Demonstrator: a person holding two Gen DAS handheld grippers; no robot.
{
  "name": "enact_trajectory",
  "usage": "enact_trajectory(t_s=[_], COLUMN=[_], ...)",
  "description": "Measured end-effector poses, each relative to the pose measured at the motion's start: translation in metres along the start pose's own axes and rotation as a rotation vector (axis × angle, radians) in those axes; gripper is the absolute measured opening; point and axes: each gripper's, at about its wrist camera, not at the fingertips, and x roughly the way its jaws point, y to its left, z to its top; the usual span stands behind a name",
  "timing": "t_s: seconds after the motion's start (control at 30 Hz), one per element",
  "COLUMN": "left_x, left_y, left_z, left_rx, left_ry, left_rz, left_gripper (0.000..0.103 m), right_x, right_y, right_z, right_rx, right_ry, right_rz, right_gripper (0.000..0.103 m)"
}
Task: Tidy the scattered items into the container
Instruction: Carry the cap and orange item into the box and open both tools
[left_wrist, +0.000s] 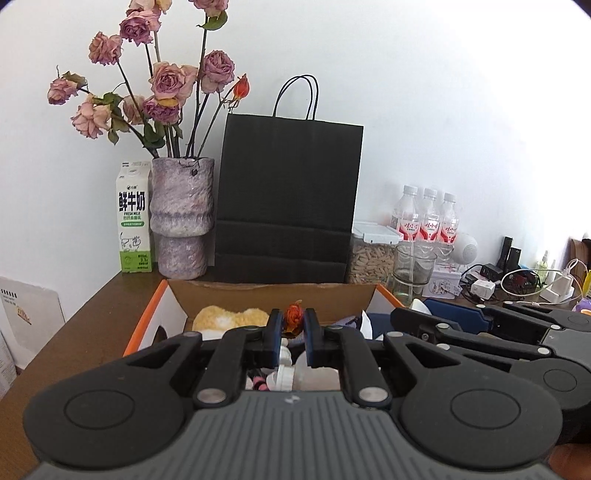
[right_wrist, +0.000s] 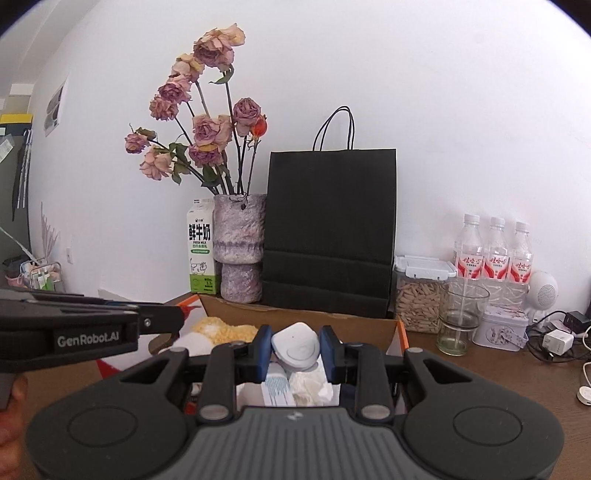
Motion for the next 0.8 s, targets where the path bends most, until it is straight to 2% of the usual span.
enact_trajectory(t_s=[0.23, 0.4, 0.53, 0.8], left_x=[0.045, 0.075, 0.086, 0.082], left_y=[0.006, 0.014, 0.016, 0.01], left_z=[0.009, 0.004, -0.003, -0.006], left_rx=[-0.02, -0.017, -0.003, 0.03], left_ry=[-0.002, 0.033, 0.063, 0.054], left_rz=[-0.006, 0.014, 0.024, 0.028], left_gripper=[0.013, 0.013, 0.013, 0.013], right_x=[0.049, 0.074, 0.082, 0.074], right_y=[-0.011, -0.017, -0.019, -0.017], right_z=[0.007, -0.003, -0.013, -0.014], right_rx=[0.038, 0.038, 0.031, 0.024], right_ry=[0.012, 0.052, 0.091, 0.079], right_rz=[0.013, 0.014, 0.005, 0.002], right_gripper=[0.027, 0.027, 0.027, 0.027])
